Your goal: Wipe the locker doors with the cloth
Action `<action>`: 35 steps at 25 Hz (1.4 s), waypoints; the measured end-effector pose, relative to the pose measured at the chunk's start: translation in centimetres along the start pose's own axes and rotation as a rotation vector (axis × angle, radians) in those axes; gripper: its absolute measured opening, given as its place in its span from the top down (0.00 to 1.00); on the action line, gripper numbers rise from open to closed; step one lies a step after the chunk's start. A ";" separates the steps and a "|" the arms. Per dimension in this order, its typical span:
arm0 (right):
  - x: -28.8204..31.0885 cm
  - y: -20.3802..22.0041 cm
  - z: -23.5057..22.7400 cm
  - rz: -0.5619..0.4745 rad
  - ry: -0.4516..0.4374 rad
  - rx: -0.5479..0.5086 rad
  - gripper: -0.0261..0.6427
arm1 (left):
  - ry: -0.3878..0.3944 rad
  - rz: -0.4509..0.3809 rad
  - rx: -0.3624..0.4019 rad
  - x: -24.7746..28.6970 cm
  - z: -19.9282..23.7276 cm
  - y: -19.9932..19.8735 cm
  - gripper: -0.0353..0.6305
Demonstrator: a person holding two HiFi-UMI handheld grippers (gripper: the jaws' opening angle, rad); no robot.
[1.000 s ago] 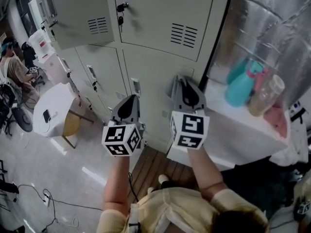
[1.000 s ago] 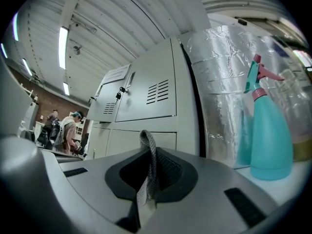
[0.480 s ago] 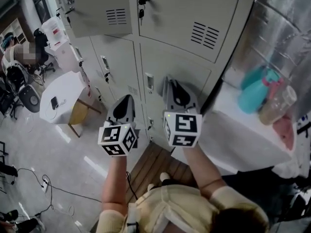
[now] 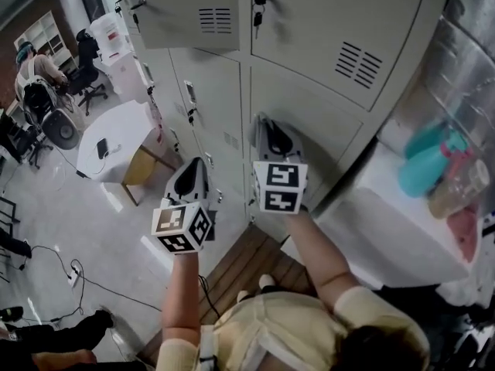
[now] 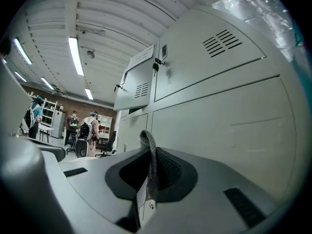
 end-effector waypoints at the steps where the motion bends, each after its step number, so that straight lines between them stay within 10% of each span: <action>1: 0.6 0.1 0.1 0.004 0.001 -0.006 0.93 | -0.009 0.003 0.000 -0.2 0.2 0.1 0.94; 16: 1.9 0.2 -1.7 0.005 0.095 -0.078 0.93 | -0.062 0.022 -0.028 -1.4 1.2 1.1 0.94; 35: -5.9 -0.1 -6.4 -0.021 0.279 -0.102 0.93 | 0.147 -0.015 -0.017 1.4 -5.2 0.0 0.94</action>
Point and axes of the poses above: the fingertips, and each gripper's own axes: x forward along the fingers, z to its left, y out of its underside, the point moved 8 cm from there along -x, backward along the fingers, and after that the axes turned 14 degrees about x, right-handed, at the moved point
